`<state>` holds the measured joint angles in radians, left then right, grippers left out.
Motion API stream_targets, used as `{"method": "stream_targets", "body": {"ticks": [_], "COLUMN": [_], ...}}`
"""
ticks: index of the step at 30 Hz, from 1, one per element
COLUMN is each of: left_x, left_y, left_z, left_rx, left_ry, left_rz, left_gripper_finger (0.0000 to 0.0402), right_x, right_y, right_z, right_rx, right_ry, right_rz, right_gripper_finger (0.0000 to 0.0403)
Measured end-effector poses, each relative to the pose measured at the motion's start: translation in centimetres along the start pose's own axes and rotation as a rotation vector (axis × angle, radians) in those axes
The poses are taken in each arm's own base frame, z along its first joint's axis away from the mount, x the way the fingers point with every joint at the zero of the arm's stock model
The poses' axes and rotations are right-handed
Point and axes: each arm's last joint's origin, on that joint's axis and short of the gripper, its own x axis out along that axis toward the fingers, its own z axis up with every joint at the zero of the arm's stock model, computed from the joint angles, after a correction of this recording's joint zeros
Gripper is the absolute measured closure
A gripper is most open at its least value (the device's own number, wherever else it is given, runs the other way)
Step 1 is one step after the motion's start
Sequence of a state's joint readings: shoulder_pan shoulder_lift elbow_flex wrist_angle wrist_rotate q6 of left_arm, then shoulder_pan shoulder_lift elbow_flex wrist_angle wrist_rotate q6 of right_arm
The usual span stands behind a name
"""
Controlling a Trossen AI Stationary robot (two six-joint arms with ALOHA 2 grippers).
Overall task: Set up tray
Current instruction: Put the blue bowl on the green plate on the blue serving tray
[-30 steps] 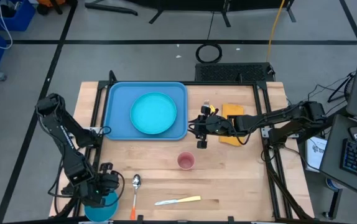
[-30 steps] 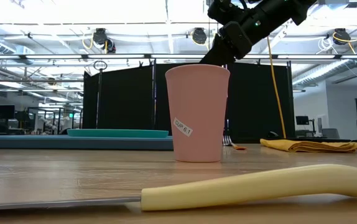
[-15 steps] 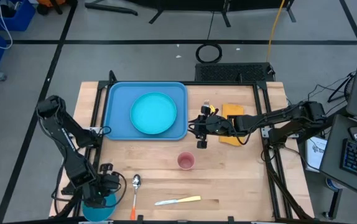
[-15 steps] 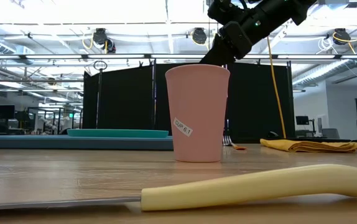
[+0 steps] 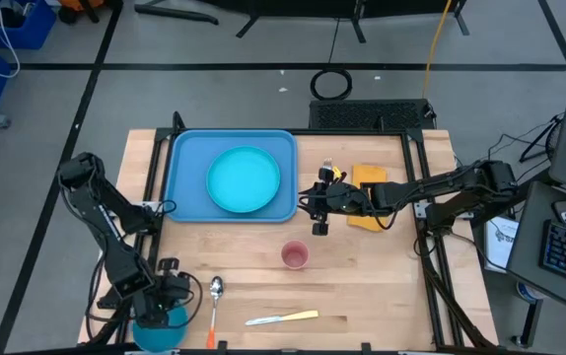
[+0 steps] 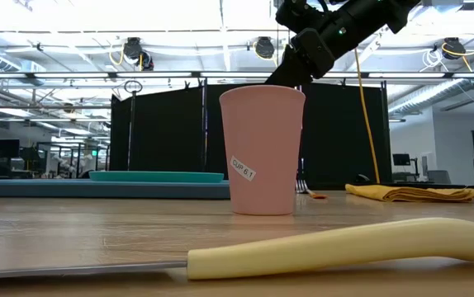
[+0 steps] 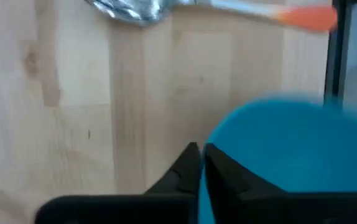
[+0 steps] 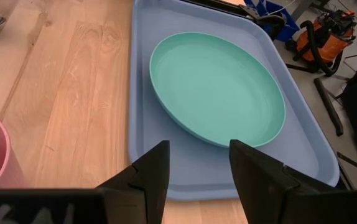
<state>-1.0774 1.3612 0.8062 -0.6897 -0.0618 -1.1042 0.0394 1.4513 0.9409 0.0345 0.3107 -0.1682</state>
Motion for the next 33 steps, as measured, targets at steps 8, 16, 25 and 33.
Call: {"method": "stream_targets", "body": {"ticks": [8, 16, 25, 33], "left_x": [-0.1, -0.2, -0.7, -0.7], "left_y": [-0.1, 0.5, 1.4, 1.3], "left_z": [0.4, 0.7, 1.9, 1.6], "left_rx": [-0.048, -0.119, -0.257, -0.229], "left_ry": [0.000, 0.075, 0.049, 0.079], "left_rz": [-0.025, -0.030, -0.023, -0.027], "left_gripper_finger": [0.0399, 0.0398, 0.0331, 0.0220], "right_x": [0.0, 0.0, 0.0, 0.0], "right_y": [0.0, 0.0, 0.0, 0.0], "right_z": [0.0, 0.0, 0.0, 0.0], "right_rx": [0.000, 0.001, 0.002, 0.001], "right_ry": [-0.001, -0.003, -0.003, -0.003], "right_rz": [0.001, 0.001, 0.001, 0.001], "right_gripper_finger": [0.0248, 0.0248, 0.0248, 0.0248]}}
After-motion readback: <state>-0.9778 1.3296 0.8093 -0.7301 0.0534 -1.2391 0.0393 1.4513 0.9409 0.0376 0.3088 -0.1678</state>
